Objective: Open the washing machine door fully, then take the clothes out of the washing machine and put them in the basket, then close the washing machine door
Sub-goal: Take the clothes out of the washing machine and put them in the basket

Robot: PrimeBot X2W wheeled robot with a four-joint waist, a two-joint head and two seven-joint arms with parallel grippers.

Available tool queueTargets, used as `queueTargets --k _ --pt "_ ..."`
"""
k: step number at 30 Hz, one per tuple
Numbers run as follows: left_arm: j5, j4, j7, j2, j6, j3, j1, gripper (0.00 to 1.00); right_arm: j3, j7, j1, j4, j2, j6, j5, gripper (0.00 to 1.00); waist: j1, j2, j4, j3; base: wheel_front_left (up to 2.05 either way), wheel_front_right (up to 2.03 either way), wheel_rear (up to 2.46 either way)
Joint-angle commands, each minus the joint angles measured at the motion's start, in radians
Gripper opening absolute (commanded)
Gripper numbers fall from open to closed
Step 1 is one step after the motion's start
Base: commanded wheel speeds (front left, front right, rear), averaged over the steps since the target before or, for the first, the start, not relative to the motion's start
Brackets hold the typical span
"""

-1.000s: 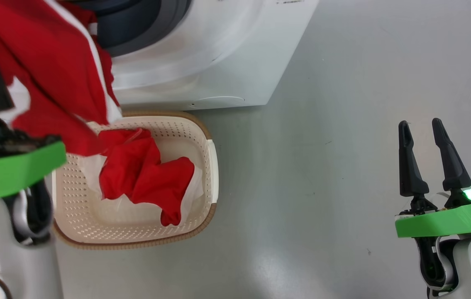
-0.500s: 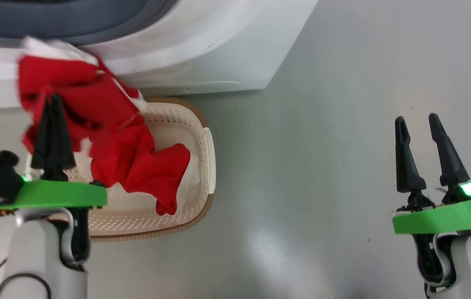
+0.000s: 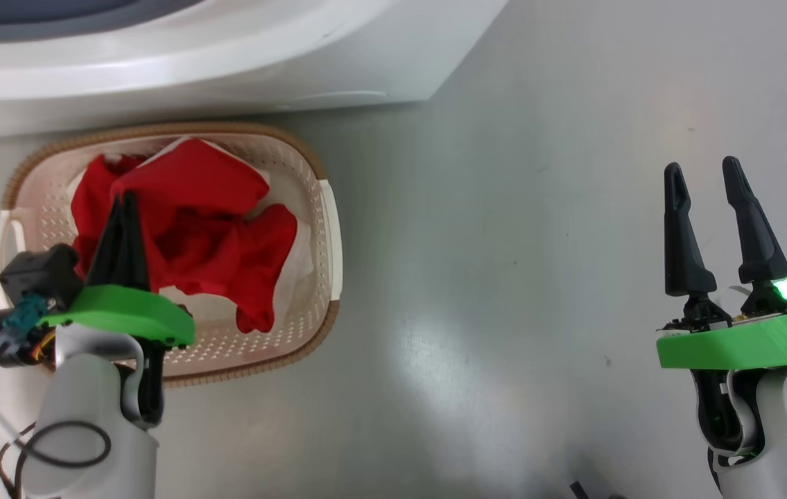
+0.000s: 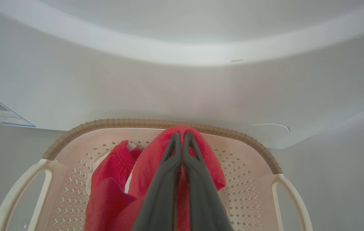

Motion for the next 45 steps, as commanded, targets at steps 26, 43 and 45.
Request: queueTargets --k 26,43,45 --pt "0.105 0.375 -0.005 0.046 0.006 0.041 -0.207 0.04 0.036 -0.006 -0.044 -0.042 -0.001 0.007 0.015 1.0 0.0 0.0 -0.032 0.135 0.0 0.0 0.0" --pt "0.094 0.353 -0.005 0.037 0.005 0.075 -0.155 1.0 0.033 -0.006 -0.04 -0.024 -0.001 0.007 0.008 1.0 0.0 0.0 -0.008 0.039 0.0 0.0 0.0" --pt "0.094 0.336 -0.005 0.036 0.002 0.079 -0.141 1.0 0.032 -0.006 -0.037 -0.02 -0.001 0.007 0.006 1.0 0.0 0.0 -0.004 0.015 0.0 0.0 0.0"
